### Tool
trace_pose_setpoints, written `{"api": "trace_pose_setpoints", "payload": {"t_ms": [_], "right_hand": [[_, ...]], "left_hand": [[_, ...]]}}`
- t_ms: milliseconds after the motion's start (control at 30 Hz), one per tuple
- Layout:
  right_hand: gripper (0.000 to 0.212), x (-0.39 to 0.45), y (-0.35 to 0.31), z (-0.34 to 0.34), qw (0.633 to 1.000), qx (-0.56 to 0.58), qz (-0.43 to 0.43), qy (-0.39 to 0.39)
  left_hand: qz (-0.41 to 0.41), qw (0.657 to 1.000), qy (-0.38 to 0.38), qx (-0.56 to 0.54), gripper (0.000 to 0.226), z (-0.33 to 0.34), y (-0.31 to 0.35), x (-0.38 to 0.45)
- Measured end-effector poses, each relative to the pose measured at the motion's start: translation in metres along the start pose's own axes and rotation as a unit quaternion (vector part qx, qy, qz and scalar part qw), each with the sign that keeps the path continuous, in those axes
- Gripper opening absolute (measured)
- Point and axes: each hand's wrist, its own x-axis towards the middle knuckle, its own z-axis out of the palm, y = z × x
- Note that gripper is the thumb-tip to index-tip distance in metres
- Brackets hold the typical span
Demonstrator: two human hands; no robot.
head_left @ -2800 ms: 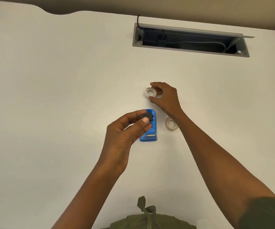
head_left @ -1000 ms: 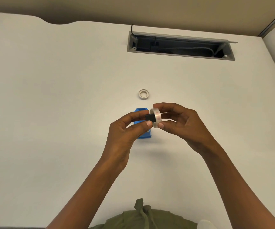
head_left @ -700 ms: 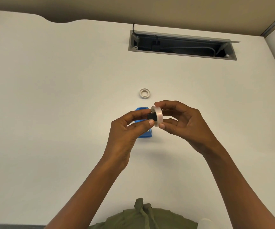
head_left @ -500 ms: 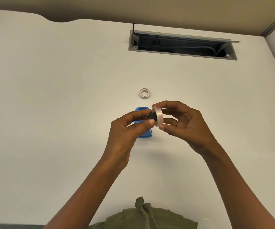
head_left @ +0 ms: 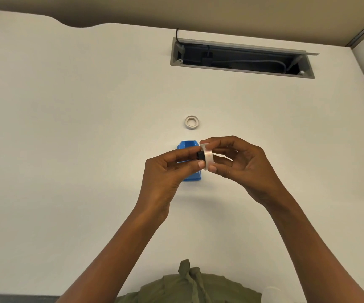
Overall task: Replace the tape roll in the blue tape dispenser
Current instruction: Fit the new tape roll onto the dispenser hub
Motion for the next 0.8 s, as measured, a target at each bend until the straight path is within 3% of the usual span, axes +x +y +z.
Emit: {"api": "trace_pose_setpoints", "payload": {"t_ms": [267,633,800], "right_hand": [[0.053,0.002,0.005,0.003,1.000,-0.012,0.012,-0.007],[0.046,0.010,0.027,0.000,0.996,-0.074,0.031,0.030],[0.041,0.028,0.033,-0.002,0.982,-0.177,-0.002,0.058]], "left_hand": [[0.009,1.000,0.005,0.002,0.022,-0.004,-0.005,0.002],[0.064,0.995,0.040,0.061,0.027,0.000,-0.026,0.023],[0.129,0.982,0.068,0.118,0.033,-0.004,-0.031,0.044]]}}
